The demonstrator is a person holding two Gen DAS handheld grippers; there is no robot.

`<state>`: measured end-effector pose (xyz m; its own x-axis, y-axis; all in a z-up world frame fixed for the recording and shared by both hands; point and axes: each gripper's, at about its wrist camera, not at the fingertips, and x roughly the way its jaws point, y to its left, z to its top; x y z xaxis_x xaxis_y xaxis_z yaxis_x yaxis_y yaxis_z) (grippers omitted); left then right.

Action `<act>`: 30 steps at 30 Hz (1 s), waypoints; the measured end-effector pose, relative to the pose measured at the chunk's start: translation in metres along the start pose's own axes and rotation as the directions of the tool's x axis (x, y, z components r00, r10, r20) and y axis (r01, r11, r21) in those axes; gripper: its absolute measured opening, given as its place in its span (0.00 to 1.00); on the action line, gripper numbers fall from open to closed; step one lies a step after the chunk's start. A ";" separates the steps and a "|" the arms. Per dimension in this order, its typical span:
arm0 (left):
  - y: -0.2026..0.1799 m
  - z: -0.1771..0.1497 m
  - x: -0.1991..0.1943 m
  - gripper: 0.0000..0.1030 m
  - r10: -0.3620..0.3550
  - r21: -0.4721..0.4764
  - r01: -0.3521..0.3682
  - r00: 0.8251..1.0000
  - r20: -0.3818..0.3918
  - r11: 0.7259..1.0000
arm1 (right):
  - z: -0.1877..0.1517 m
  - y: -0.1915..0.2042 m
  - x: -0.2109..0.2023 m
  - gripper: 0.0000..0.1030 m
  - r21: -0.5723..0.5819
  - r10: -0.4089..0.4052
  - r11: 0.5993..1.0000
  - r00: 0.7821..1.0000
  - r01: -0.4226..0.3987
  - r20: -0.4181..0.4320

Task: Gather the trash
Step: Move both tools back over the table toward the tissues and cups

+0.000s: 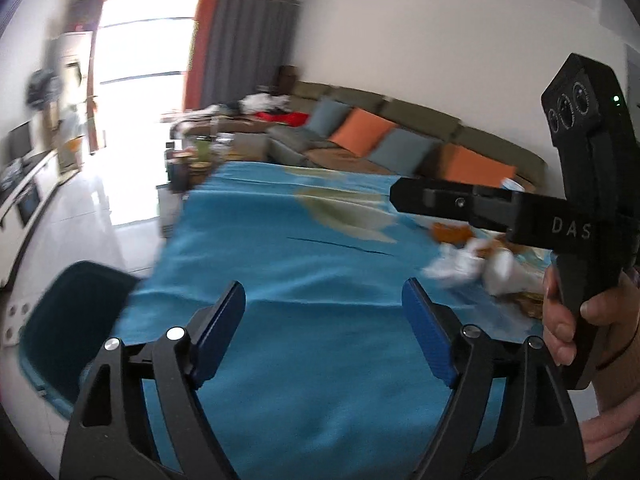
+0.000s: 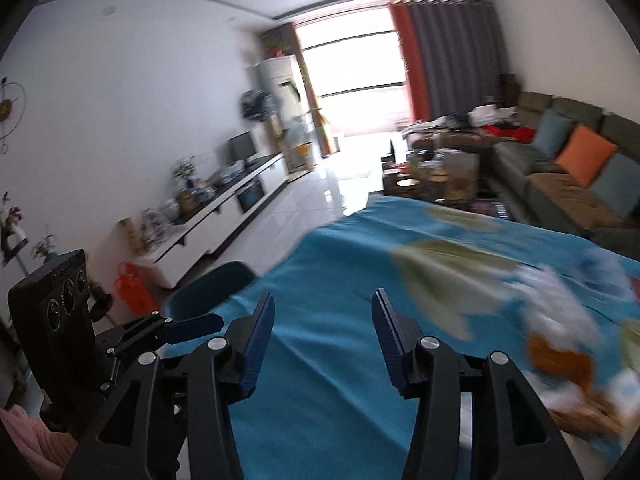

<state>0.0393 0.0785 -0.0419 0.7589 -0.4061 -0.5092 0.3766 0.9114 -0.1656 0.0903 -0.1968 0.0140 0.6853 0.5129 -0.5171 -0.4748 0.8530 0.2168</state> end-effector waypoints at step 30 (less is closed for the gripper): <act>-0.123 0.011 0.120 0.53 -0.080 0.223 0.148 0.954 -0.288 0.963 | -0.086 -0.171 -0.113 0.36 0.234 -0.423 0.879 0.906 0.416 -0.024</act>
<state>0.0896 -0.0836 -0.0736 0.5406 -0.4415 -0.7161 0.5939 0.8032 -0.0468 0.0469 -0.4089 -0.0358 0.8084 0.1019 -0.5797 -0.0031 0.9856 0.1688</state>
